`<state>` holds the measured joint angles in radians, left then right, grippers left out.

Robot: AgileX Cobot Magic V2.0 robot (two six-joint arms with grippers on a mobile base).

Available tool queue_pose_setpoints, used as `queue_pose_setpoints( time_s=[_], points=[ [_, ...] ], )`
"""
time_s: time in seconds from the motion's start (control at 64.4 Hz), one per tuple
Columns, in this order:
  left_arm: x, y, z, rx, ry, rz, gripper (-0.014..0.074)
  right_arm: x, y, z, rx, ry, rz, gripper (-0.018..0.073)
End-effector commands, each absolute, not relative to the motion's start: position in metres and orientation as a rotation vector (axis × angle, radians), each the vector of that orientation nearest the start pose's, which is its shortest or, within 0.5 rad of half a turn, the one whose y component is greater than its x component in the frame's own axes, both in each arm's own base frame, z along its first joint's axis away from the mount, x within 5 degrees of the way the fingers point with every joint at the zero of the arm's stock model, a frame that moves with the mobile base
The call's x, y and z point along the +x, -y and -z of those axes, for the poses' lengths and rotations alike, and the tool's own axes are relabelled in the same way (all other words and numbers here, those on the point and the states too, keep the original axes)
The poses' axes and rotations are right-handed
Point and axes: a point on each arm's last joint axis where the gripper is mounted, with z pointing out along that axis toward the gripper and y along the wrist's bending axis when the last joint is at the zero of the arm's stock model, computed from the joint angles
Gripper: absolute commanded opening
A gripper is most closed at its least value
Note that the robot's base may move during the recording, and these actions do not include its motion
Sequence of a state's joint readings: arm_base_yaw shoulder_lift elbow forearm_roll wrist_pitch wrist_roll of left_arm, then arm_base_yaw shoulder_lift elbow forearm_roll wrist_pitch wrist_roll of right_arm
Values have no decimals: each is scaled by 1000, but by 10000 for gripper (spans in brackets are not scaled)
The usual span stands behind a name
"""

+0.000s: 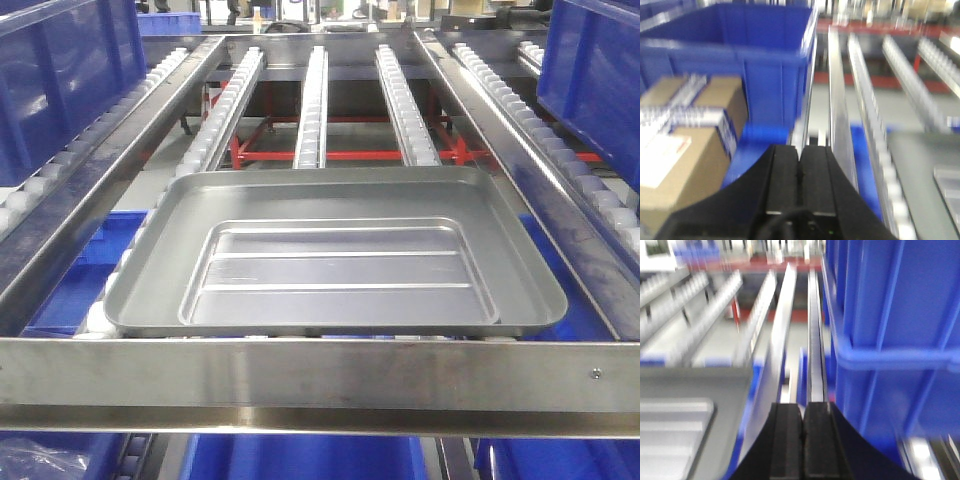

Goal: Grab silver tray and place in blue box

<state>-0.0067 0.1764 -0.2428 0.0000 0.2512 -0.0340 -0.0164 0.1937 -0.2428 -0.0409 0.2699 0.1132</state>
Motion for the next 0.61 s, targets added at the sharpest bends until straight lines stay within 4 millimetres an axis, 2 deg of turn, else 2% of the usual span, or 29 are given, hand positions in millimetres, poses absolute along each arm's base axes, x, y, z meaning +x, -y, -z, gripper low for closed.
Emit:
queue_pose_setpoints(
  time_s=[0.0,0.14,0.217,0.372,0.59],
  points=[
    [77,1,-288,-31,-1748,42,-104,81,2,-286,91,-1773,-32,49],
    [107,1,-291,-35,-2057,37,-104,112,4,-285,115,-2121,-15,49],
    [124,1,-291,-37,-2140,36,-104,129,4,-282,121,-2229,-10,49],
    [147,3,-275,-59,-2274,62,-104,150,4,-270,122,-2302,-8,49],
    [165,8,-259,-139,-2399,164,-104,160,4,-261,138,-2357,-25,49]
  ],
)
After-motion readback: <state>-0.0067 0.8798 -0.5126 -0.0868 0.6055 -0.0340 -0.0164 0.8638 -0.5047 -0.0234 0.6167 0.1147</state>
